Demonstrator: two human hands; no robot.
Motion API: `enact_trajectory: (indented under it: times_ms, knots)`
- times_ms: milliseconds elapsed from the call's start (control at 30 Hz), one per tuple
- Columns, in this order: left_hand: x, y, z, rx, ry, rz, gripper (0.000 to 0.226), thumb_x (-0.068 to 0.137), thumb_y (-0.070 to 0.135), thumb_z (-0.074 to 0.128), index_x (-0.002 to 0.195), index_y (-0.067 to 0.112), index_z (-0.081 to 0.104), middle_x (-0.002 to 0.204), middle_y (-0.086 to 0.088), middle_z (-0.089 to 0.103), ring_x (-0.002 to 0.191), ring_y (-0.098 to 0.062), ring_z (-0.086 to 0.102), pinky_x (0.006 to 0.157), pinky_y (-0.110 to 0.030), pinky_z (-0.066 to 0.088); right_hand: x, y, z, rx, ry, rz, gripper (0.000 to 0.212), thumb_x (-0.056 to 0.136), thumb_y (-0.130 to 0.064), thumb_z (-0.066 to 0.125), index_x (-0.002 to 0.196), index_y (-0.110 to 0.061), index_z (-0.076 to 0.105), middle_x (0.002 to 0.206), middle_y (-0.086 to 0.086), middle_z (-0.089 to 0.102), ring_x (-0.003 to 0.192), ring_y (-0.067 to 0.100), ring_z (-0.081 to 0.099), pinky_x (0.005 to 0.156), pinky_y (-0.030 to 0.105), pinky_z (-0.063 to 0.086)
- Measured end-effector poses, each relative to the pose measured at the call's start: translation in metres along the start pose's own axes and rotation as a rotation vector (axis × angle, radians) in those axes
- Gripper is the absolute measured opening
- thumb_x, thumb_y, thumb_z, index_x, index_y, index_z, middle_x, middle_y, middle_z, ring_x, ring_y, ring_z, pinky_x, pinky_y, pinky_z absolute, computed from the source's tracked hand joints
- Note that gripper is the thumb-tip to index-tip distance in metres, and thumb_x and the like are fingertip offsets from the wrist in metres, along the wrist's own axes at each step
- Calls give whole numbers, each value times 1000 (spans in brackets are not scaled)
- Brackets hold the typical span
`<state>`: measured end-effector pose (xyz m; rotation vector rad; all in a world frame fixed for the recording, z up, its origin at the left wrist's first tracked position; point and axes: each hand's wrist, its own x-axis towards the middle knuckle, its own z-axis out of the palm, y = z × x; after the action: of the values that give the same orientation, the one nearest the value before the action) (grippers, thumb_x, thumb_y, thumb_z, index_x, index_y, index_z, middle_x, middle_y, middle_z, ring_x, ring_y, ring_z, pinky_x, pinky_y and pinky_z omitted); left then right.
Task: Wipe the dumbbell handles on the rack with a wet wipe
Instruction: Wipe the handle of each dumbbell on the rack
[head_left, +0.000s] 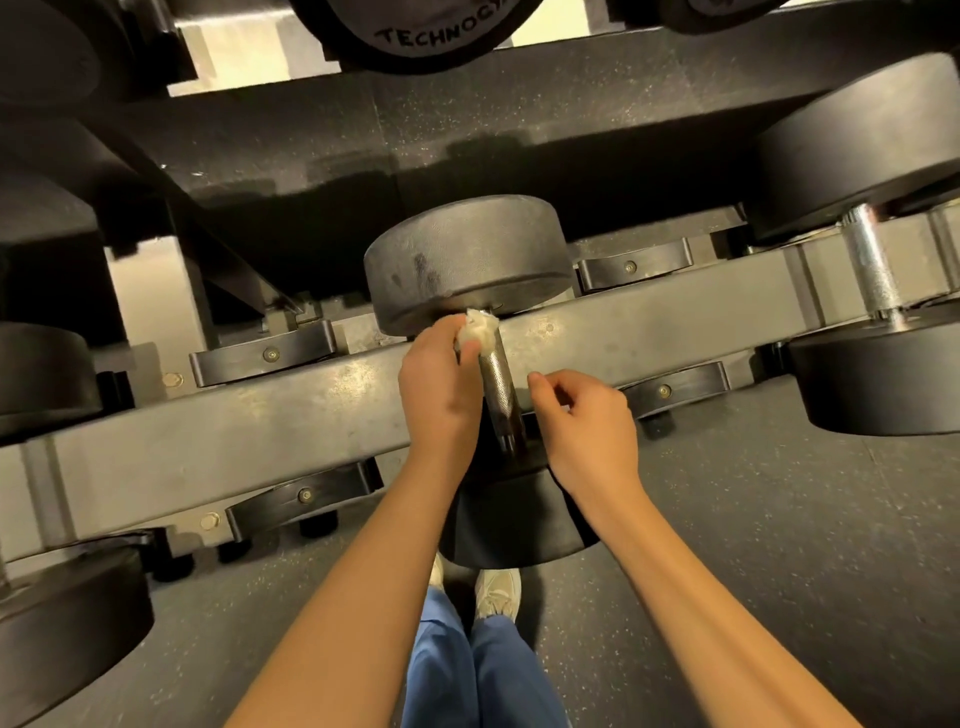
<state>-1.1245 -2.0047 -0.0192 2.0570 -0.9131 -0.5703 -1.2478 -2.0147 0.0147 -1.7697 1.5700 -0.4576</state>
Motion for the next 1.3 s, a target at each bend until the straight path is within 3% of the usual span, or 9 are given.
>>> enact_trajectory:
  times_ms: [133, 333, 433, 567, 733, 867, 1000, 1167, 1300]
  knots:
    - [-15, -9, -2, 43, -63, 126, 19, 94, 11, 55, 78, 8, 64, 74, 3, 54, 66, -9, 46, 60, -19, 35, -2, -1, 0, -26, -1, 13, 47, 94, -27, 52, 50, -26, 36, 48, -5, 39, 48, 8, 41, 44, 19, 25]
    - [-17, -15, -8, -6, -143, 151, 18, 92, 9, 57, 76, 13, 64, 77, 0, 58, 69, -4, 47, 63, -8, 34, -7, 2, 5, -127, 15, 14, 28, 94, -27, 47, 72, -15, 59, 77, -5, 56, 67, 10, 49, 56, 27, 28]
    - [-1, -8, -2, -24, -57, 71, 38, 92, 11, 49, 59, 29, 41, 71, 3, 49, 67, -3, 42, 59, -9, 29, -18, 7, 6, -110, 48, -99, 29, 93, -29, 45, 83, -16, 68, 96, -1, 67, 87, 8, 54, 70, 23, 36]
    - [-4, -9, -1, -9, -93, 18, 36, 88, 4, 48, 57, 19, 44, 63, 4, 45, 62, -4, 39, 57, -13, 30, -19, 9, 5, -157, 7, -120, 52, 89, -45, 31, 103, -16, 72, 121, 3, 65, 116, 17, 56, 96, 33, 42]
    - [-18, -23, -15, 11, -285, 48, 11, 90, 8, 60, 84, 6, 69, 79, -1, 63, 71, -11, 54, 62, -9, 37, -21, 6, 3, -124, 14, -106, 43, 91, -39, 39, 103, -14, 72, 119, 3, 66, 114, 18, 57, 97, 34, 42]
    - [-4, -12, -12, -68, -135, -14, 19, 89, 7, 54, 75, 0, 64, 73, -12, 63, 69, -22, 56, 58, -25, 40, -21, 7, 3, -104, 13, -68, 26, 94, -26, 50, 101, -15, 72, 117, 1, 67, 112, 16, 57, 92, 27, 38]
    - [-1, -7, -5, -29, -146, -68, 17, 89, 3, 44, 77, 1, 57, 76, -10, 57, 70, -21, 50, 62, -33, 40, -20, 6, 5, -91, 19, -65, 41, 90, -36, 40, 112, -16, 69, 130, 2, 60, 121, 16, 52, 100, 34, 40]
    - [-18, -19, -16, 60, -380, -73, 9, 92, 11, 56, 85, 15, 58, 76, 6, 54, 66, -4, 47, 57, -18, 36, -31, 14, 5, -164, 21, -143, 57, 88, -47, 33, 125, -15, 61, 141, 4, 51, 126, 21, 48, 104, 36, 32]
    - [-14, -15, -16, 11, -211, 4, 8, 90, 14, 56, 83, 15, 60, 76, 4, 58, 67, -7, 51, 58, -20, 37, -34, 17, 5, -190, 31, -155, 59, 87, -48, 30, 123, -15, 63, 137, 4, 54, 123, 21, 50, 102, 33, 29]
